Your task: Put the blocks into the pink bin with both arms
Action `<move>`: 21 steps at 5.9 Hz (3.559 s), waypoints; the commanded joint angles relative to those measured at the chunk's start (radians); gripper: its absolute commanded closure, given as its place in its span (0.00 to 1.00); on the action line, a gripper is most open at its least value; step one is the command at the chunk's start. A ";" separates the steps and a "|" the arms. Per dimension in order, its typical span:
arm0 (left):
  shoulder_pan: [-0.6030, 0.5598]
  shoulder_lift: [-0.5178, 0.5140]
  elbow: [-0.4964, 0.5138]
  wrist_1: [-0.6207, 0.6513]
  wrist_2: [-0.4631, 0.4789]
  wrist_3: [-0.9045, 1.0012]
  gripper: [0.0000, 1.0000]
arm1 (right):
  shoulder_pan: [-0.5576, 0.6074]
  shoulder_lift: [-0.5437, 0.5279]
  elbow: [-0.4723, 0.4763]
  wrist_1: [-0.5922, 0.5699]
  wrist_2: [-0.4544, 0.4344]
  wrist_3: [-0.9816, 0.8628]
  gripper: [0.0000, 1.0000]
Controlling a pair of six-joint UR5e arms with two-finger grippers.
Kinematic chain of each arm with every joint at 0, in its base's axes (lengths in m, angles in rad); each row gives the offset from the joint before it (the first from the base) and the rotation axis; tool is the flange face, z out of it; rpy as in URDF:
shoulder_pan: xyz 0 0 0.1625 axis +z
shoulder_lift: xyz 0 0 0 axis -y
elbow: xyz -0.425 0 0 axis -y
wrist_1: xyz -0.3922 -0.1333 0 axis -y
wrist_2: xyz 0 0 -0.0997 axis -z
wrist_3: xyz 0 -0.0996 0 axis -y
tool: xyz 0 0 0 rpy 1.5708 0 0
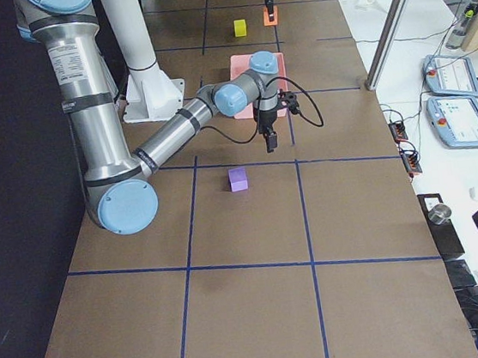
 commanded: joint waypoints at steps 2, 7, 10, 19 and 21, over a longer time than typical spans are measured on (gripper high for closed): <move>0.177 -0.104 0.048 0.020 0.175 -0.154 0.00 | -0.020 -0.105 -0.018 0.110 -0.013 0.041 0.00; 0.181 -0.098 0.040 0.017 0.175 -0.154 0.00 | -0.181 -0.109 -0.094 0.297 -0.122 0.297 0.00; 0.195 -0.096 0.040 0.016 0.189 -0.155 0.00 | -0.209 -0.118 -0.083 0.296 -0.123 0.297 0.00; 0.110 0.121 -0.075 0.010 0.096 0.406 0.00 | -0.272 0.237 -0.034 -0.098 -0.077 0.541 0.72; -0.059 0.262 -0.076 -0.002 -0.042 0.741 0.00 | -0.284 0.459 -0.026 -0.309 -0.078 0.675 0.72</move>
